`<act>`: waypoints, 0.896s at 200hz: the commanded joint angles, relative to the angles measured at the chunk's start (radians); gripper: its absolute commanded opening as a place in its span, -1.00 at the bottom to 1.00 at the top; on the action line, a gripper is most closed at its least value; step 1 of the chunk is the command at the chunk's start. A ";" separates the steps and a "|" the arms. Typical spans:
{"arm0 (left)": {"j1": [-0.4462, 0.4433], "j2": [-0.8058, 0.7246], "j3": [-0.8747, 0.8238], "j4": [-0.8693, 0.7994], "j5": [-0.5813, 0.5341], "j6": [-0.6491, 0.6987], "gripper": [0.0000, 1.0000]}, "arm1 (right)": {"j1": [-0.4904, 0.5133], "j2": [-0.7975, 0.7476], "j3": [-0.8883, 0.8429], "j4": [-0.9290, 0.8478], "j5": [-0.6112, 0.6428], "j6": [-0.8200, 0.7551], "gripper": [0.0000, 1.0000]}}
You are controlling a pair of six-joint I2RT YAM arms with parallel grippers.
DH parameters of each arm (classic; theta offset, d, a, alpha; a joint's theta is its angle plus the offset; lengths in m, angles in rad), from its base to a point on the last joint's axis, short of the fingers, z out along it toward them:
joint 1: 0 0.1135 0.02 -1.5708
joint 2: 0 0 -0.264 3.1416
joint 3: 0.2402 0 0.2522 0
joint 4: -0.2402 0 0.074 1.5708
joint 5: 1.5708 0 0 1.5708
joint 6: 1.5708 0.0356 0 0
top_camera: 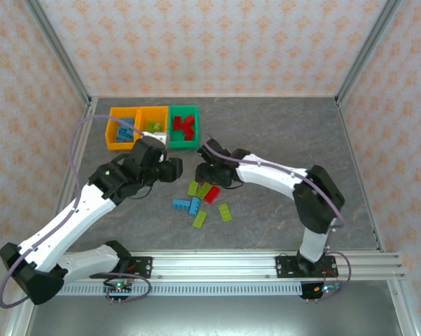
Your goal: Sort the legos into containers by color
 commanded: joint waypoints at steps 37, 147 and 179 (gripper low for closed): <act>0.001 -0.132 -0.091 -0.169 -0.164 0.168 0.71 | 0.029 0.233 0.244 -0.195 0.140 0.271 0.27; 0.001 -0.173 -0.131 -0.172 -0.206 0.159 0.83 | 0.030 0.184 0.227 -0.139 0.240 0.265 -0.61; 0.002 -0.191 -0.138 -0.172 -0.234 0.153 0.83 | 0.030 0.015 0.149 0.055 0.335 0.121 -0.76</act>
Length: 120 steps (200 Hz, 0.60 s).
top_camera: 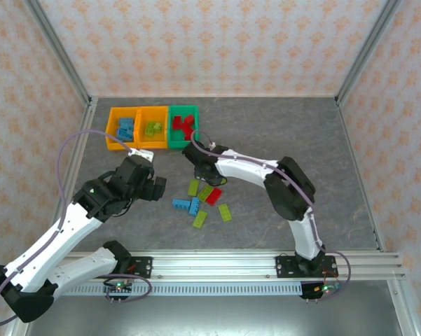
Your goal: Sort the legos into containers by color
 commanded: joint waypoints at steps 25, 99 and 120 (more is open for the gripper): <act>0.005 -0.038 -0.018 -0.027 -0.085 -0.007 0.83 | -0.002 -0.183 -0.018 0.313 0.184 -0.334 -0.75; 0.021 -0.031 -0.028 -0.032 -0.145 -0.014 0.83 | -0.106 0.367 0.727 0.129 0.062 -0.616 -0.46; 0.021 -0.021 -0.028 -0.037 -0.156 -0.015 0.84 | -0.109 0.466 0.928 0.039 0.062 -0.640 0.16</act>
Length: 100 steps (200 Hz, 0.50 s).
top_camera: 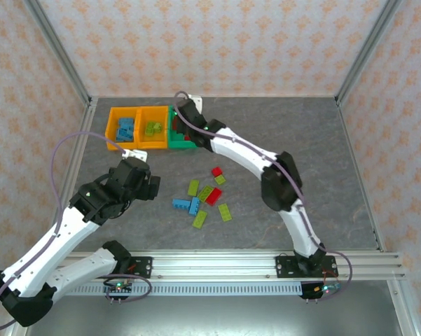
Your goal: Sort the legos into containers by color
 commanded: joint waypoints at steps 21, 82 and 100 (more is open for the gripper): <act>0.009 0.026 -0.010 -0.036 -0.059 -0.011 0.84 | -0.004 0.065 0.260 -0.223 -0.051 -0.090 0.26; 0.010 0.079 0.001 -0.062 -0.103 -0.024 0.87 | 0.018 -0.407 -0.272 -0.176 -0.185 -0.065 0.31; 0.011 0.085 0.008 -0.064 -0.104 -0.047 0.87 | 0.030 -0.603 -0.538 -0.074 -0.256 -0.070 0.49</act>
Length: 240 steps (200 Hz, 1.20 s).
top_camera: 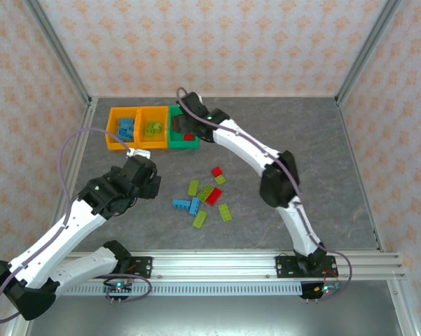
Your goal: Sort the legos into containers by color
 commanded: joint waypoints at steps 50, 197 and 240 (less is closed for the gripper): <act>0.010 -0.053 -0.037 0.039 0.180 -0.472 0.67 | 0.040 -0.724 -0.789 0.285 -0.249 0.003 1.00; -0.102 0.283 -0.365 0.563 0.418 -1.312 0.66 | 0.039 -0.825 -0.969 0.387 -0.245 0.188 0.98; -0.079 0.429 -0.350 0.611 0.492 -1.286 0.33 | 0.039 -0.824 -0.977 0.359 -0.227 0.205 0.98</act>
